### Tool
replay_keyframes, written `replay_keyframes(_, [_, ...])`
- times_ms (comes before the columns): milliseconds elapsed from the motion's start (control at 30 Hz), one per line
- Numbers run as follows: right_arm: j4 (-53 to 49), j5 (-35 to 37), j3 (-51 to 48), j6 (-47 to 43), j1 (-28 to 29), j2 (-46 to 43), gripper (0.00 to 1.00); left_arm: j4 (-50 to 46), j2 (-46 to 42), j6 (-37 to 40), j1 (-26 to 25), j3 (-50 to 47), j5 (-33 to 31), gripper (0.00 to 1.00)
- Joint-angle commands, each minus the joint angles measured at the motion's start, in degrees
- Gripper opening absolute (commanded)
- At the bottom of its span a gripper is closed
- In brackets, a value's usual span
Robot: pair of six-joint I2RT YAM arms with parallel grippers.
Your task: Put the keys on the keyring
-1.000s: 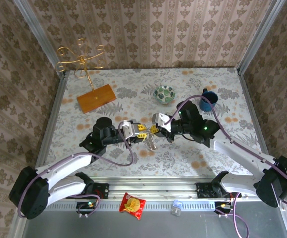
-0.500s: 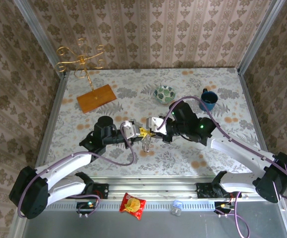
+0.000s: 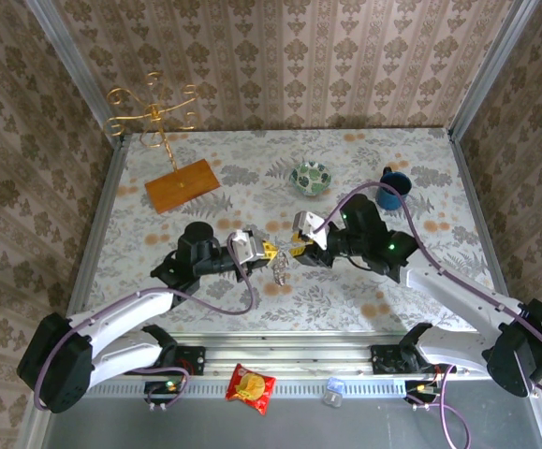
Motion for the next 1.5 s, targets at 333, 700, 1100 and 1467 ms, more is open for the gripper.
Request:
replay_keyframes(333, [9.26, -8.52, -0.74, 6.87, 0.22, 5.69, 0.37, 8.63, -0.19, -2.29, -0.59, -2.14, 1.44, 0.0])
replay_keyframes(700, [10.76, -10.63, -0.51, 4.49, 0.22, 9.58, 0.19, 14.31, 1.91, -4.24, -0.81, -3.3, 1.61, 0.0])
replay_keyframes(1100, [3.41, -8.92, 2.28, -2.59, -0.13, 8.94, 0.0, 10.64, 1.22, -2.73, -0.74, -3.84, -3.93, 0.4])
replay_keyframes(1467, [-10.71, -0.33, 9.76, -13.05, 3.37, 10.71, 0.0, -5.82, 0.79, 4.66, -0.55, 2.09, -2.74, 0.3])
